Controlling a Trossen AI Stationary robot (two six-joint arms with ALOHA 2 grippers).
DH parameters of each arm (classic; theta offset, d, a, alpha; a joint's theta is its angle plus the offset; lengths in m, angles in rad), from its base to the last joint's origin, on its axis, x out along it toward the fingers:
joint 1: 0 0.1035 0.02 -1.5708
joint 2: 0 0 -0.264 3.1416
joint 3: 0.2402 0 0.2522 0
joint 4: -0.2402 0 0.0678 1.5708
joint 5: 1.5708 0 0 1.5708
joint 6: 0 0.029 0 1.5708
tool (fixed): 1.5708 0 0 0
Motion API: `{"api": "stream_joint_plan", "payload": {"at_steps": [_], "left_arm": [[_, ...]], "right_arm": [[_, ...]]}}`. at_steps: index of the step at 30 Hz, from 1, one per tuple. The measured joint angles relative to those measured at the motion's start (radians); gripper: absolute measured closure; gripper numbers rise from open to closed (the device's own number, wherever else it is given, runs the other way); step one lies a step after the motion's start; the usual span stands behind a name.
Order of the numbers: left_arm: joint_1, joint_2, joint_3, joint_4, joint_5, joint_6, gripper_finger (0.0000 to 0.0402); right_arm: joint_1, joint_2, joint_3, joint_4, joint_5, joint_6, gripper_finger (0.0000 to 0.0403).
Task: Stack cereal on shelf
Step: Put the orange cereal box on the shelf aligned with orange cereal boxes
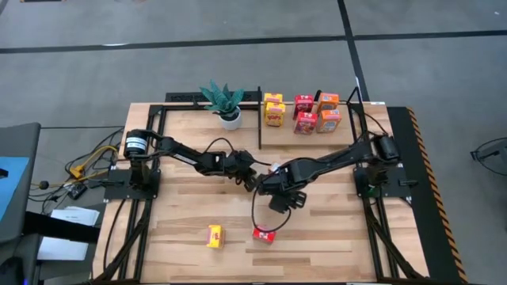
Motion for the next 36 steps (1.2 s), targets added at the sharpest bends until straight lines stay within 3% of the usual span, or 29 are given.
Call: {"api": "stream_joint_plan", "payload": {"at_steps": [9,13,20,25,29,36], "left_arm": [[0.000,-0.077,-0.005,-0.035,0.020,0.051,0.0401],[0.000,-0.185,-0.002,-0.107,-0.059,0.103,0.0401],[0.000,-0.358,-0.011,-0.279,-0.183,0.138,0.0401],[-0.016,-0.455,-0.011,-0.363,-0.227,0.106,0.0401],[-0.040,-0.509,-0.011,-0.416,-0.272,0.087,0.0401],[-0.079,-0.563,-0.011,-0.526,-0.338,0.023,0.0401]], "right_arm": [[-0.071,-0.137,0.032,-0.224,-0.038,0.302,0.0097],[-0.133,-0.232,-0.017,-0.256,-0.039,0.436,0.0098],[-0.187,-0.381,-0.303,-0.057,-0.021,0.579,0.0124],[-0.185,-0.399,-0.428,0.045,0.014,0.660,0.0139],[-0.162,-0.364,-0.460,0.111,0.000,0.714,0.0144],[-0.034,-0.284,-0.403,0.227,-0.064,0.789,0.0144]]}}
